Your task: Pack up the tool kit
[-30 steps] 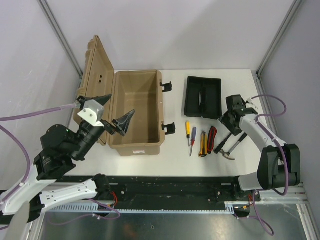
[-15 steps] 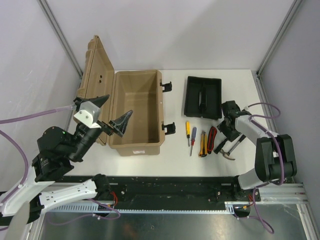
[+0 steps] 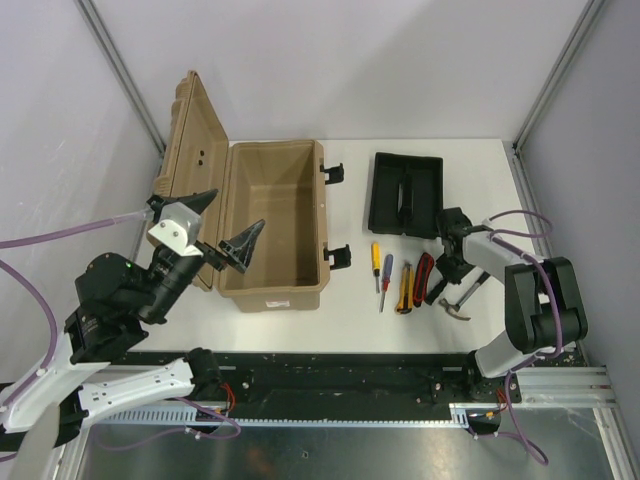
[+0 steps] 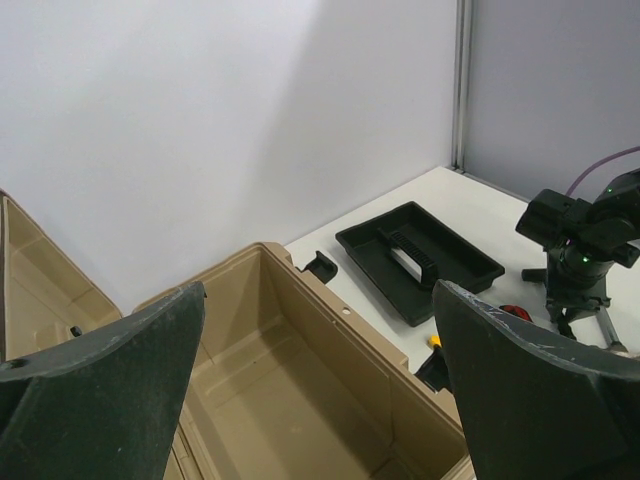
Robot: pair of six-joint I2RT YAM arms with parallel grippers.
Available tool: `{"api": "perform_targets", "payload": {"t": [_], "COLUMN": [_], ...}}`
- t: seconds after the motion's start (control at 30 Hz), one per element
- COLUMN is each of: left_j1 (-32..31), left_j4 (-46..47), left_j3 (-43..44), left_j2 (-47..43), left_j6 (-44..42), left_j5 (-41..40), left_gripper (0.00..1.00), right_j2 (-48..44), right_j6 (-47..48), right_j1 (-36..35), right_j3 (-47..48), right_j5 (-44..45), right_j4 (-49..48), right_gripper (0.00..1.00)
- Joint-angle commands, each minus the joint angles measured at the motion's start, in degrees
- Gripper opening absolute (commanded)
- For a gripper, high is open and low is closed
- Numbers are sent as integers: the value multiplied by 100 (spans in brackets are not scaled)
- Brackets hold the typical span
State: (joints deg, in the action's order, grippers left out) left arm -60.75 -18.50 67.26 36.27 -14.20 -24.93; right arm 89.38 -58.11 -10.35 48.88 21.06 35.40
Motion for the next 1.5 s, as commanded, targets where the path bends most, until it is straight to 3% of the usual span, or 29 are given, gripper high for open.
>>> {"api": "perform_targets", "payload": {"t": [0.0,0.1,0.17,0.43,0.67,0.83,0.97,1.17,1.47], "left_j1": [-24,-24,-24,-24,-24,-24,-24,-20,-20], "left_j4": [193,197,191,204,349,456,523,586,579], "left_j3": [3,12,21,66,196,258,277,334,786], "left_j2": [33,16,2,1,100,68,-9,-235,-374], "left_j6": [-196,-210,-212,-229,-317,-348,-339,-382,-599], "left_j5": [-80,-82,-82,-136,-479,-548,-559,-591,45], "left_gripper": [99,100,100,100,99,99,99,99,99], "right_j2": [147,133,68,-969,-1797,-1989,-1304,689,3578], "right_j6": [-183,-132,-50,405,904,1460,2015,2657,2967], "right_j1": [-48,-54,-63,-178,-422,-1104,-2076,-3291,-4056], "right_j3": [-123,-133,-133,16,928,1769,2720,4949,8248], "right_j5": [157,174,229,612,885,718,639,660,67], "right_j4": [-215,-293,-344,-284,147,-523,-1241,-1548,-831], "right_gripper": [21,5,1,0,0,0,0,0,0]}}
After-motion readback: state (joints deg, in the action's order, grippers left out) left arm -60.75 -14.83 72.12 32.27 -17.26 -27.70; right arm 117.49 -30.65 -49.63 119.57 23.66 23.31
